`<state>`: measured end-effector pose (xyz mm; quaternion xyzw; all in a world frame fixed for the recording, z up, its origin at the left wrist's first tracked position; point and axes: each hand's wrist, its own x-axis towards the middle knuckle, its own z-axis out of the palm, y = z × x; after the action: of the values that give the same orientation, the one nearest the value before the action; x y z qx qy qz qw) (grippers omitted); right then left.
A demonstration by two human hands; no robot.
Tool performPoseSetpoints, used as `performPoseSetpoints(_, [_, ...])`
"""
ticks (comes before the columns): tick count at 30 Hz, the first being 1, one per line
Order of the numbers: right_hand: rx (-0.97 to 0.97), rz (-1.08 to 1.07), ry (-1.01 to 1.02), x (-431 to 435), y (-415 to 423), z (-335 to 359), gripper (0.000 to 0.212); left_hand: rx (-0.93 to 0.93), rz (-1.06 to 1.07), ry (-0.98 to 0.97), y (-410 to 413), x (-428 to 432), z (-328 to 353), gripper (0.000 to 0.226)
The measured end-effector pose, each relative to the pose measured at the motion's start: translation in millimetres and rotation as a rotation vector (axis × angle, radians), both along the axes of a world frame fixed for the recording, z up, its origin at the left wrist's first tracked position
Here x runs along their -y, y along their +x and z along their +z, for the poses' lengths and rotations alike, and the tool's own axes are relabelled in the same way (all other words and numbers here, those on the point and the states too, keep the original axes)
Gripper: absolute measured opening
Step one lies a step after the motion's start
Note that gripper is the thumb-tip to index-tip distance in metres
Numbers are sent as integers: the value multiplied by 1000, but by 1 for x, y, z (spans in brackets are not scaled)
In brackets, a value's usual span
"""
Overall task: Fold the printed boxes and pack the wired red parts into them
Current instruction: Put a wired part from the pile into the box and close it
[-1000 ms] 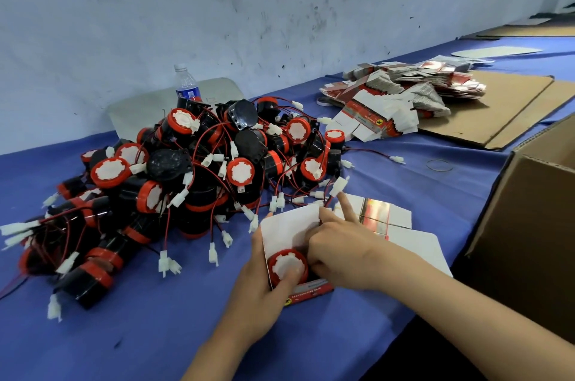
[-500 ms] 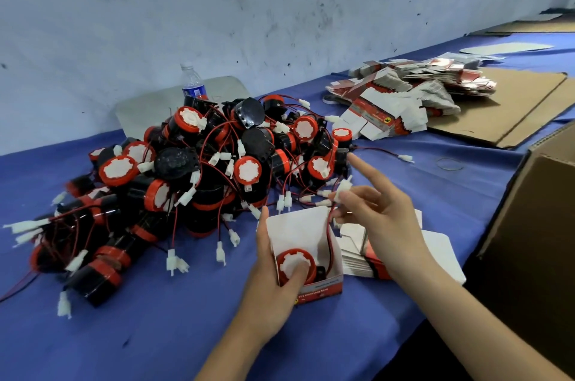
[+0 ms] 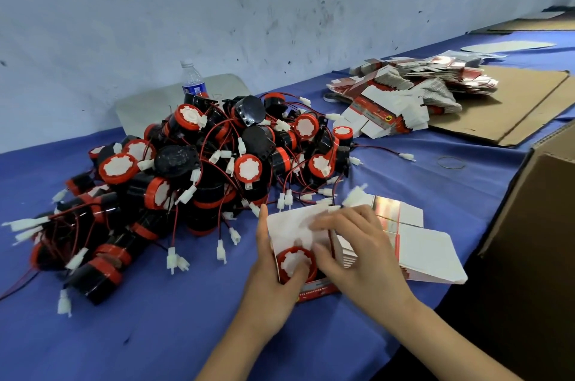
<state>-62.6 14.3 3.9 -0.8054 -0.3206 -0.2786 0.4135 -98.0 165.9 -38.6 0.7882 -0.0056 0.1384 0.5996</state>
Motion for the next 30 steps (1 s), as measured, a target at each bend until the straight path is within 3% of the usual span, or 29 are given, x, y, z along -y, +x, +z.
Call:
performPoseSetpoints(4, [-69, -96, 213, -4, -1, 2, 16, 0, 22, 28, 0, 0, 0, 90])
performPoseSetpoints(8, [-236, -121, 499, -8, 4, 12, 45, 8, 28, 40, 0, -1, 1, 91])
performPoseSetpoints(13, [-424, -68, 703, -5, 14, 23, 23, -5, 19, 50, 1, -2, 1, 92])
performPoseSetpoints(18, [-422, 78, 665, -5, 17, 27, 17, -20, 25, 47, 1, -3, 0, 91])
performPoseSetpoints(22, [-404, 185, 572, -5, 12, 25, 25, -21, 36, 50, 1, -2, -2, 89])
performPoseSetpoints(26, [-295, 154, 208, 0, 4, 10, 19, -19, 13, 45, 1, -2, -4, 85])
performPoseSetpoints(30, [-6, -108, -115, 8, 2, 0, 13, -23, 6, 39, 0, -2, -1, 85])
